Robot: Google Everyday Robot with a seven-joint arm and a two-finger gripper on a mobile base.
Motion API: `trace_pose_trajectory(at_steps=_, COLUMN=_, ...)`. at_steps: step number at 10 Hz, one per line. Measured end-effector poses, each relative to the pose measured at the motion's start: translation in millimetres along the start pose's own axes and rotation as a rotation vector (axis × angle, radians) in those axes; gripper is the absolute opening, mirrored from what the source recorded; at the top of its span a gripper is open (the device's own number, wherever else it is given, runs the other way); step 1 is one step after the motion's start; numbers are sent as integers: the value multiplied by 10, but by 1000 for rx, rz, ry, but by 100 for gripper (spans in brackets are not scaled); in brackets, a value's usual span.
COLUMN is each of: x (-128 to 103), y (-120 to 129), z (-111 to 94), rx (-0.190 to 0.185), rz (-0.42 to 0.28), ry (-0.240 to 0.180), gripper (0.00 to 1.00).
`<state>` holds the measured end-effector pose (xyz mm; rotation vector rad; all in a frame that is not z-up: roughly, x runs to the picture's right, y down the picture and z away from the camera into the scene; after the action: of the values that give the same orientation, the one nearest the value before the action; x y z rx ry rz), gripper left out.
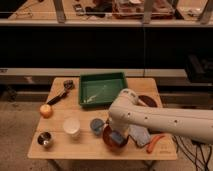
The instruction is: Wipe red bowl with sponge
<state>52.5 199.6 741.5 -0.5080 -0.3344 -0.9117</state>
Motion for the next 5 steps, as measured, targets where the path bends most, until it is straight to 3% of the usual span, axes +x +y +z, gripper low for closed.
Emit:
trace_pose_trajectory(at_steps=2, x=-68, y=-189, z=134, rx=20, rz=-37, ry=-14, gripper=0)
trace_pose_trajectory(at_steps=5, x=-166, y=-330, z=155, rx=46, rz=-76, ry=-20, gripper=0)
